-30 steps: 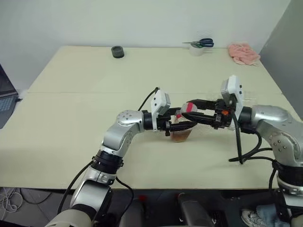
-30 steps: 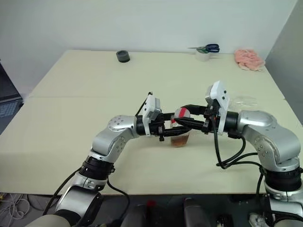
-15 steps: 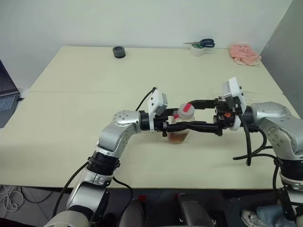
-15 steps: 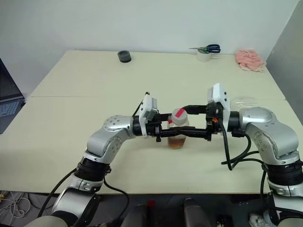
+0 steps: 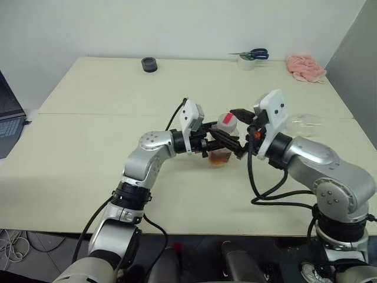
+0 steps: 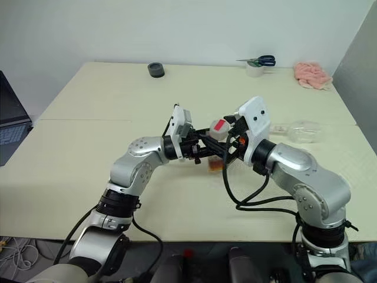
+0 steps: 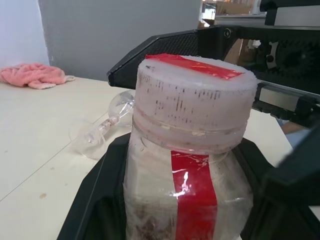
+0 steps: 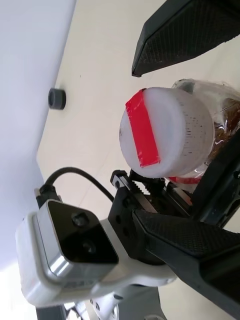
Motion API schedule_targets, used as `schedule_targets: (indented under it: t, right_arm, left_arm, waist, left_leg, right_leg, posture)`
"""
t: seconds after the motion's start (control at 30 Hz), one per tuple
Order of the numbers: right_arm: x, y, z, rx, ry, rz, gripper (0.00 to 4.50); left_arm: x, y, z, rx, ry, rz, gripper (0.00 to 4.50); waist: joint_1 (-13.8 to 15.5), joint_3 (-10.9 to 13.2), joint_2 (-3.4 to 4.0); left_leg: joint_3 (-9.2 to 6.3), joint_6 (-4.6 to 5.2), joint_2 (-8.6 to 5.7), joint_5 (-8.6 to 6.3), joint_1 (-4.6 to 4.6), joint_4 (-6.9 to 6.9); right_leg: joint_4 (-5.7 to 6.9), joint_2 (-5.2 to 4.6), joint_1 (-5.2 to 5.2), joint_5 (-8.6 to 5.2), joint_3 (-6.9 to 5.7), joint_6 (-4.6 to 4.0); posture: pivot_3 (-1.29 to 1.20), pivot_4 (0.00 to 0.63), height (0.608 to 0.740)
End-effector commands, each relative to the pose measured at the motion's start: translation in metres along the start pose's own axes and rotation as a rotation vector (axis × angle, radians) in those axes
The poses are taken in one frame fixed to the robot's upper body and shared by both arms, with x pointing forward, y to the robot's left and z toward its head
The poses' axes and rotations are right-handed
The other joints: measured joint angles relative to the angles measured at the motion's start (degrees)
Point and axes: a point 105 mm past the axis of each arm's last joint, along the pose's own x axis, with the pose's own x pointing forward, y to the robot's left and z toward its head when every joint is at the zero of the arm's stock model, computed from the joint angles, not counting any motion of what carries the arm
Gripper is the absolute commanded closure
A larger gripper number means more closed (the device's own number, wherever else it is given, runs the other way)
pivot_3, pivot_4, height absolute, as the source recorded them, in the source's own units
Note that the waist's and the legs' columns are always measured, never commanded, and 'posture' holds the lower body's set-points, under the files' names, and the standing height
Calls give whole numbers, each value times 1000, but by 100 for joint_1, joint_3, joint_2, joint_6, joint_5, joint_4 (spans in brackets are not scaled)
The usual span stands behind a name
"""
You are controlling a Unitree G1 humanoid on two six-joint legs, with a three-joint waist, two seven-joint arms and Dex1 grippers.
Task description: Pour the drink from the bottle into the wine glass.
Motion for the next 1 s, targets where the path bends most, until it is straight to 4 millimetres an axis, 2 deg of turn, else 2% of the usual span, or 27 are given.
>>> schedule_targets:
  t: [0.03, 0.23, 0.47, 0.67, 0.97, 1.0]
  right_arm:
    - [0, -1, 12, -20, -43, -74, 0]
    - [-1, 0, 13, -15, -37, -95, 0]
    - [-4, -7, 24, -45, -77, -227, 0]
    - [-1, 6, 23, 10, -94, -256, 0]
    - [-1, 10, 18, 37, -62, -281, 0]
    - [-1, 10, 17, 39, -58, -283, 174]
  left_arm:
    - [5, -2, 17, 63, -48, -19, 2344]
    - [4, -1, 14, 62, -40, -12, 2344]
    - [0, 2, 13, 66, -31, 14, 2344]
    - [-1, 5, 12, 73, -23, 25, 2344]
    - [3, 5, 13, 76, -23, 9, 2344]
    - [3, 5, 13, 76, -24, 7, 2344]
  waist:
    - [-2, 0, 0]
    - [-3, 0, 0]
    - [-11, 0, 1]
    - [-12, -1, 1]
    - [-13, -1, 2]
    - [-13, -1, 2]
  left_leg:
    - [0, 0, 0, 0, 0, 0]
    - [0, 0, 0, 0, -1, -1]
    - [-1, 1, 1, 0, 0, -1]
    - [-1, 0, 2, 0, -2, -3]
    - [-1, 0, 2, 0, -3, -3]
    - [-1, 0, 1, 0, -4, -3]
  right_leg:
    - [0, 0, 0, 0, 0, 0]
    - [0, 0, -1, 0, 0, 0]
    - [0, 1, -1, 0, 0, 0]
    - [2, 2, -5, 0, 0, 0]
    - [2, 1, -7, 0, -1, -1]
    - [2, 1, -8, 0, -1, -1]
  posture:
    - [0, 150, 740]
    - [0, 150, 740]
    - [0, 150, 740]
    - [0, 150, 740]
    - [0, 150, 740]
    - [0, 150, 740]
